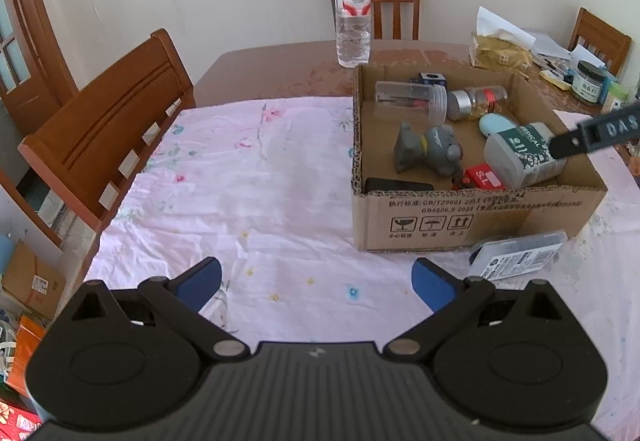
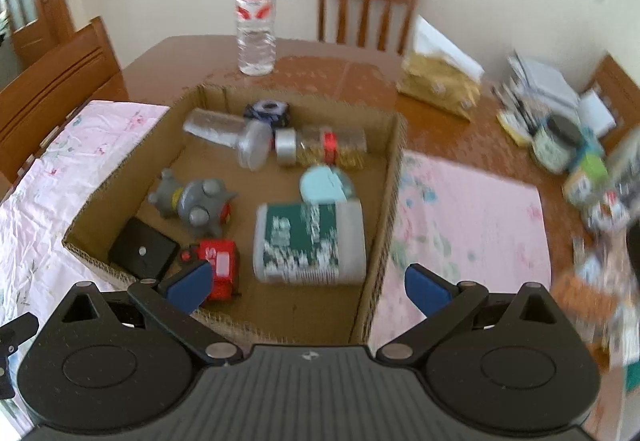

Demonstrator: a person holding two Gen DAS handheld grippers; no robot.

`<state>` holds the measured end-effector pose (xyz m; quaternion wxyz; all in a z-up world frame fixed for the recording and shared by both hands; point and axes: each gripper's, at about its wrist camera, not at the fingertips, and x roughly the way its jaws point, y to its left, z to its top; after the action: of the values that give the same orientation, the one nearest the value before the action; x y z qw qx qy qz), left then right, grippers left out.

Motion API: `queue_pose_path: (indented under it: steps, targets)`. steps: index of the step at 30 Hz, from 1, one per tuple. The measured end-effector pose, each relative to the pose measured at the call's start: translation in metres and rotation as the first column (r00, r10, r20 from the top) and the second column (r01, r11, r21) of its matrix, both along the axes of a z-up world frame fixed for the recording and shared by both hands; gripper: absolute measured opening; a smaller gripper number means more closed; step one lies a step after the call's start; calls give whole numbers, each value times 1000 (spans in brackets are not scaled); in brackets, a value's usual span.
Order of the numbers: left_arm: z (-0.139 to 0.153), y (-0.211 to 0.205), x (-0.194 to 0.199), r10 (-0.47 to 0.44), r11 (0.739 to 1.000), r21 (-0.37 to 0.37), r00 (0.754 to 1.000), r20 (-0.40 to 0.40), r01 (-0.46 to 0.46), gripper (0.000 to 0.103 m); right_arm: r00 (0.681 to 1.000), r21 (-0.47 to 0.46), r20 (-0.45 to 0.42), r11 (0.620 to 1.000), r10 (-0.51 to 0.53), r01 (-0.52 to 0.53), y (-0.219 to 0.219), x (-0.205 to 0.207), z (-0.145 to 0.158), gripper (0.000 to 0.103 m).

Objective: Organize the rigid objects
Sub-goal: 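Carry the pad and MEDICAL bottle into the box and open both tools, then move the left tool to the black glasses case while the right tool approaches the pink card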

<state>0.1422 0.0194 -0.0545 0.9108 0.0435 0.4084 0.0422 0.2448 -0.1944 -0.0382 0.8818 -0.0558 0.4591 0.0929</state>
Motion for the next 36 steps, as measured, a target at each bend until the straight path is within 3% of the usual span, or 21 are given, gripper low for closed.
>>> queue_pose_path:
  steps: [11,21,30,36]
  targets:
    - [-8,11,1,-47,999,-29,999,-23,46,101,985,21,-120,992,-125,128,-4,-26,-29,103]
    - [-15,26,-1,-84,996,-44,996,-43,82,101,966,54,-136,972,-220,229,6,-24,-52,103]
    - [-21,39,1,-92,995,-54,994,-50,90,101,967,32,-177,981,-182,190,18,-45,-55,103]
    - [-26,40,2,-107,993,-53,992,-60,104,101,977,35,-188,993,-101,110,49,-55,-62,103]
